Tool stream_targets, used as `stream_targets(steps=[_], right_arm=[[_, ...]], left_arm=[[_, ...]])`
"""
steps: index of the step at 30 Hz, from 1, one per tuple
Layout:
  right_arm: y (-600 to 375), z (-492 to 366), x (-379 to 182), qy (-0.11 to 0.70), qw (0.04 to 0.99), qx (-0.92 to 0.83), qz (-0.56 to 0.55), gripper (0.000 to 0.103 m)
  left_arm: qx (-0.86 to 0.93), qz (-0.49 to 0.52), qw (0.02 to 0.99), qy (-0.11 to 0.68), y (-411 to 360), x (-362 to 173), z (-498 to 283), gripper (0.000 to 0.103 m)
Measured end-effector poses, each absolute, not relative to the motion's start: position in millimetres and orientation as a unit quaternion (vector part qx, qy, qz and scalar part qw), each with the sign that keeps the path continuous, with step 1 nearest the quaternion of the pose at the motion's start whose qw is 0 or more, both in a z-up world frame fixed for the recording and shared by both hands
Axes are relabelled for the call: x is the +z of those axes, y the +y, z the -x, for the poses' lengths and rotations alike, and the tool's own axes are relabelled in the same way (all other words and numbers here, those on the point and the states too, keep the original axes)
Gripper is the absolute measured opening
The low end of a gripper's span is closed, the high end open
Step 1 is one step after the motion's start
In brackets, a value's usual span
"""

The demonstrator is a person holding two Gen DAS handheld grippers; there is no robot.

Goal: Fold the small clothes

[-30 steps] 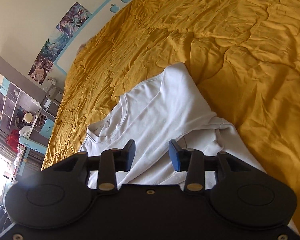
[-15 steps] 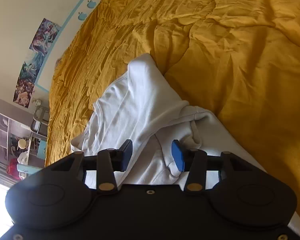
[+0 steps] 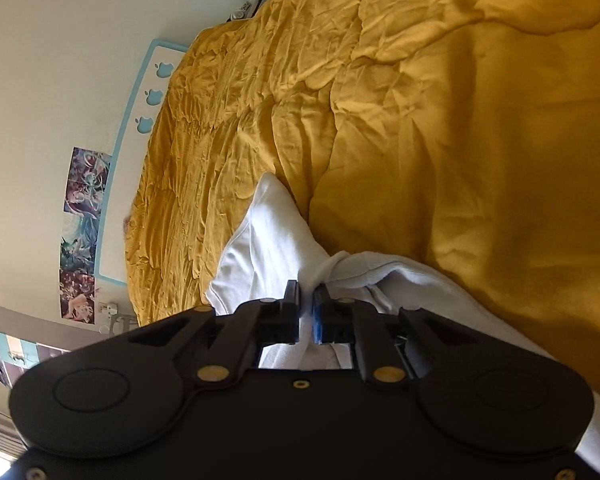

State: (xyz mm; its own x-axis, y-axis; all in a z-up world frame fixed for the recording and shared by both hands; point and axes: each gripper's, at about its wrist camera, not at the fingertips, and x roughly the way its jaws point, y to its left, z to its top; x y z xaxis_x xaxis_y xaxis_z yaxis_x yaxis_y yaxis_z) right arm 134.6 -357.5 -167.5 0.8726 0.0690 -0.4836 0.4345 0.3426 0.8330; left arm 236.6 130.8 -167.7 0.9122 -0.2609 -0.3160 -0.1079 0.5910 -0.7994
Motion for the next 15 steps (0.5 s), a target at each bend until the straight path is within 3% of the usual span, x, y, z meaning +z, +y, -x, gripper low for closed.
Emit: stream_targets(steps=[6,8,10,15], right_arm=[[-351,-134,-177,0.274,0.788,-0.148,-0.531,0.008],[-355,-130,-178,0.277,0.782,-0.144,-0.539,0.008],[-359,-121,-170,0.277,0.779,-0.148,-0.543,0.017],[-362,-113,-140,0.256,0.811,-0.130,-0.510,0.017]], left_arm=[[0.014,0.469,0.837,0.282,143,-216,-242,0.003],[0.009,0.464,0.842,0.276,144,-213,-236,0.003],[0.009,0.459,0.848,0.264,145,-203,-229,0.004],[0.065,0.425,0.882,0.195,144,-161,-196,0.004]])
